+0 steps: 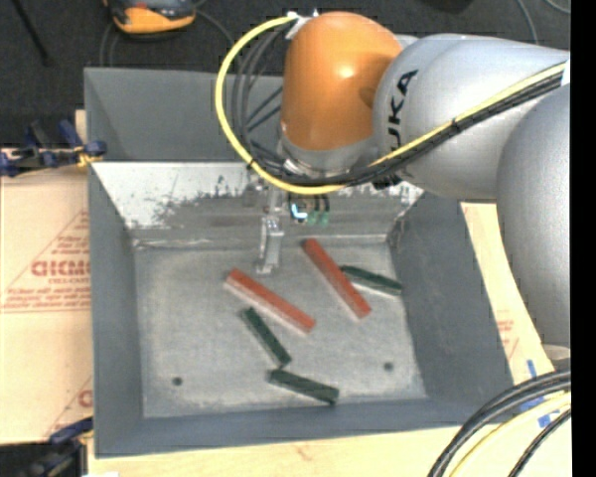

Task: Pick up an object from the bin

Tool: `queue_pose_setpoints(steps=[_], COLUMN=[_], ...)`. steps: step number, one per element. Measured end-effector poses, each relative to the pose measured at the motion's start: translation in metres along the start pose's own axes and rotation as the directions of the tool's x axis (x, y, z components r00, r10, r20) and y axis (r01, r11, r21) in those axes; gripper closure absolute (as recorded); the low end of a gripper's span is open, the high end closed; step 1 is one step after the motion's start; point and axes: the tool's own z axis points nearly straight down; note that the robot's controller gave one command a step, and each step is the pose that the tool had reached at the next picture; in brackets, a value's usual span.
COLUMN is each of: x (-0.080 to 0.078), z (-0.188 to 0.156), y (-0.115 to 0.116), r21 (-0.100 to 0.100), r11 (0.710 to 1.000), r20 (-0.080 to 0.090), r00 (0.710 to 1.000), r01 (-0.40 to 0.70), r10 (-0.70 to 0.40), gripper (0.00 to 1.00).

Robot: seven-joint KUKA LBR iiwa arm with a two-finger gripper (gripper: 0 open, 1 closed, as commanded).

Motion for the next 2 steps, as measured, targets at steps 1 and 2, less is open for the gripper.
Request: queue_pose_setpoints(steps=[1,2], x=[-0.001,0.011], z=[-0.005,0.043], y=[0.0,-0.001], r21=[-0.001,0.002], r11=[1.0,1.0], r20=[0.008,0.014], r00=[1.0,1.0], r01=[-0.002,0.027], r10=[0.002,-0.027], gripper=[0.0,0.0])
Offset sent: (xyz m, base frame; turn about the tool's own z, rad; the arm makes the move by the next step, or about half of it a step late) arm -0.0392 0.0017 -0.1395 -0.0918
